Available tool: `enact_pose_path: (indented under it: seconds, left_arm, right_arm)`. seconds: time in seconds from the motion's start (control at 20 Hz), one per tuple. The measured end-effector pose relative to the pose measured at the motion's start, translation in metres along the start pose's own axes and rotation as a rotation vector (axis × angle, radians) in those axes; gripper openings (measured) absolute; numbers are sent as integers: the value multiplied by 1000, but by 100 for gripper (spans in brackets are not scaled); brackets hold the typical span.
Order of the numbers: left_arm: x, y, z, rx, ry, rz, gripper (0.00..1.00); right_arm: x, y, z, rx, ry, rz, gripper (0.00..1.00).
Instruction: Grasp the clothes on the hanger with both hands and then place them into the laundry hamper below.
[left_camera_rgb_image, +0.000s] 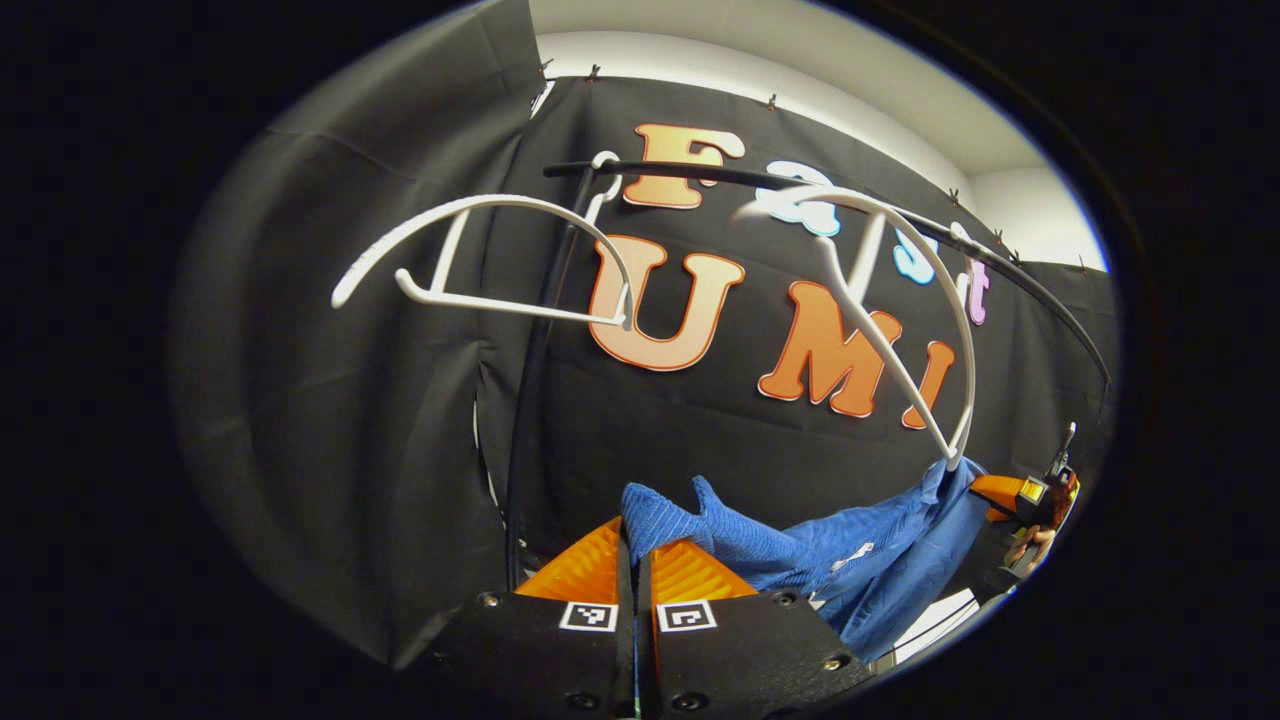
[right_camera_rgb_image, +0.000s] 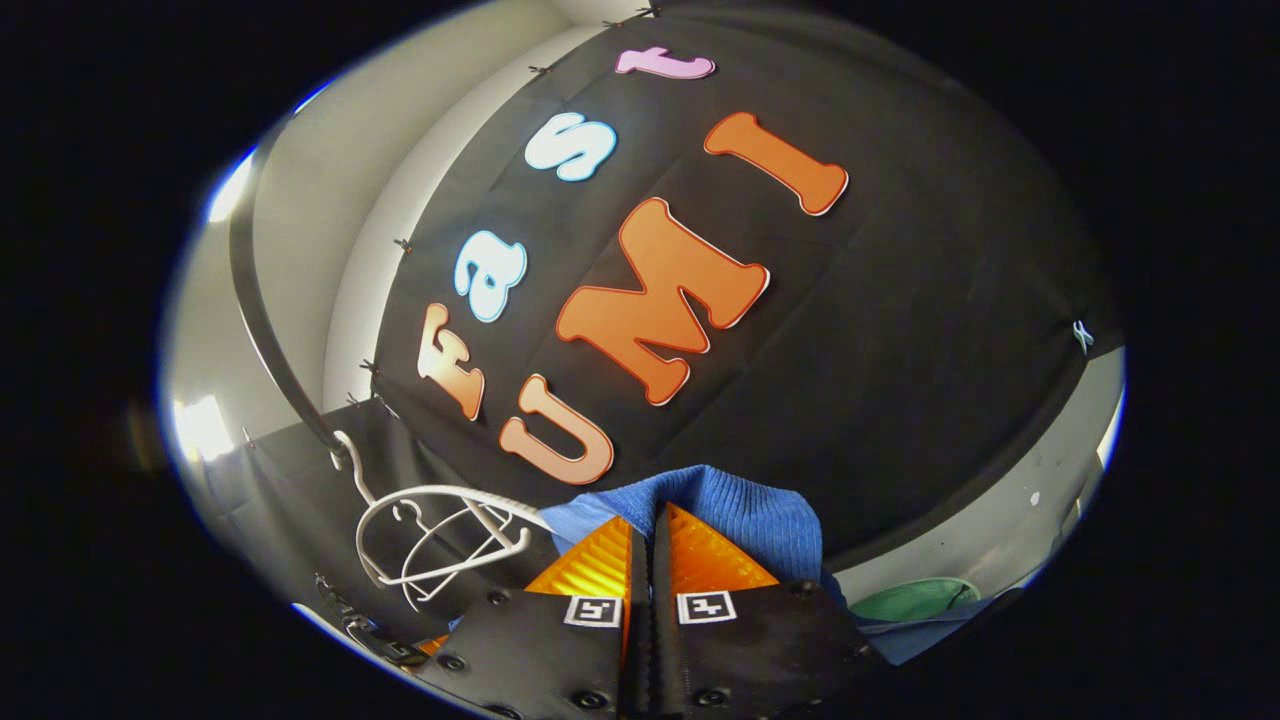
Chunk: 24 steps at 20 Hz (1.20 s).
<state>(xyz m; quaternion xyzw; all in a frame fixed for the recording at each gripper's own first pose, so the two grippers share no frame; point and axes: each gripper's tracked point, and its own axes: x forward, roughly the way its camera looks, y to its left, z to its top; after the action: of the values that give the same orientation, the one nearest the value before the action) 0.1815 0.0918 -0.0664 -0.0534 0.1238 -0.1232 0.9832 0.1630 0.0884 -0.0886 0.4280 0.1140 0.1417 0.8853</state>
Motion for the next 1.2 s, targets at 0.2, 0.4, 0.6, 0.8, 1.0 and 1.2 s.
enact_pose_path:
  seconds: [0.2, 0.4, 0.6, 0.8, 1.0, 1.2]
  left_arm:
    - [1, -26, -13, 9, 23, -41, 1]
    - [5, -56, -25, 19, 48, -91, 1]
    - [10, -87, -39, 28, 72, -142, 1]
    - [18, -114, -53, 38, 102, -186, 1]
    - [26, -139, -73, 39, 147, -228, 1]
    - [34, -164, -103, 48, 201, -260, 1]
  right_arm:
    - [-8, -5, -19, -33, 38, -18, 7]
    - [-11, -3, -38, -73, 79, -26, 7]
    - [-13, -1, -58, -128, 119, -37, 7]
    - [-15, -5, -75, -172, 149, -58, 7]
    - [-15, -11, -100, -209, 195, -83, 7]
    - [-13, -20, -122, -245, 244, -111, 7]
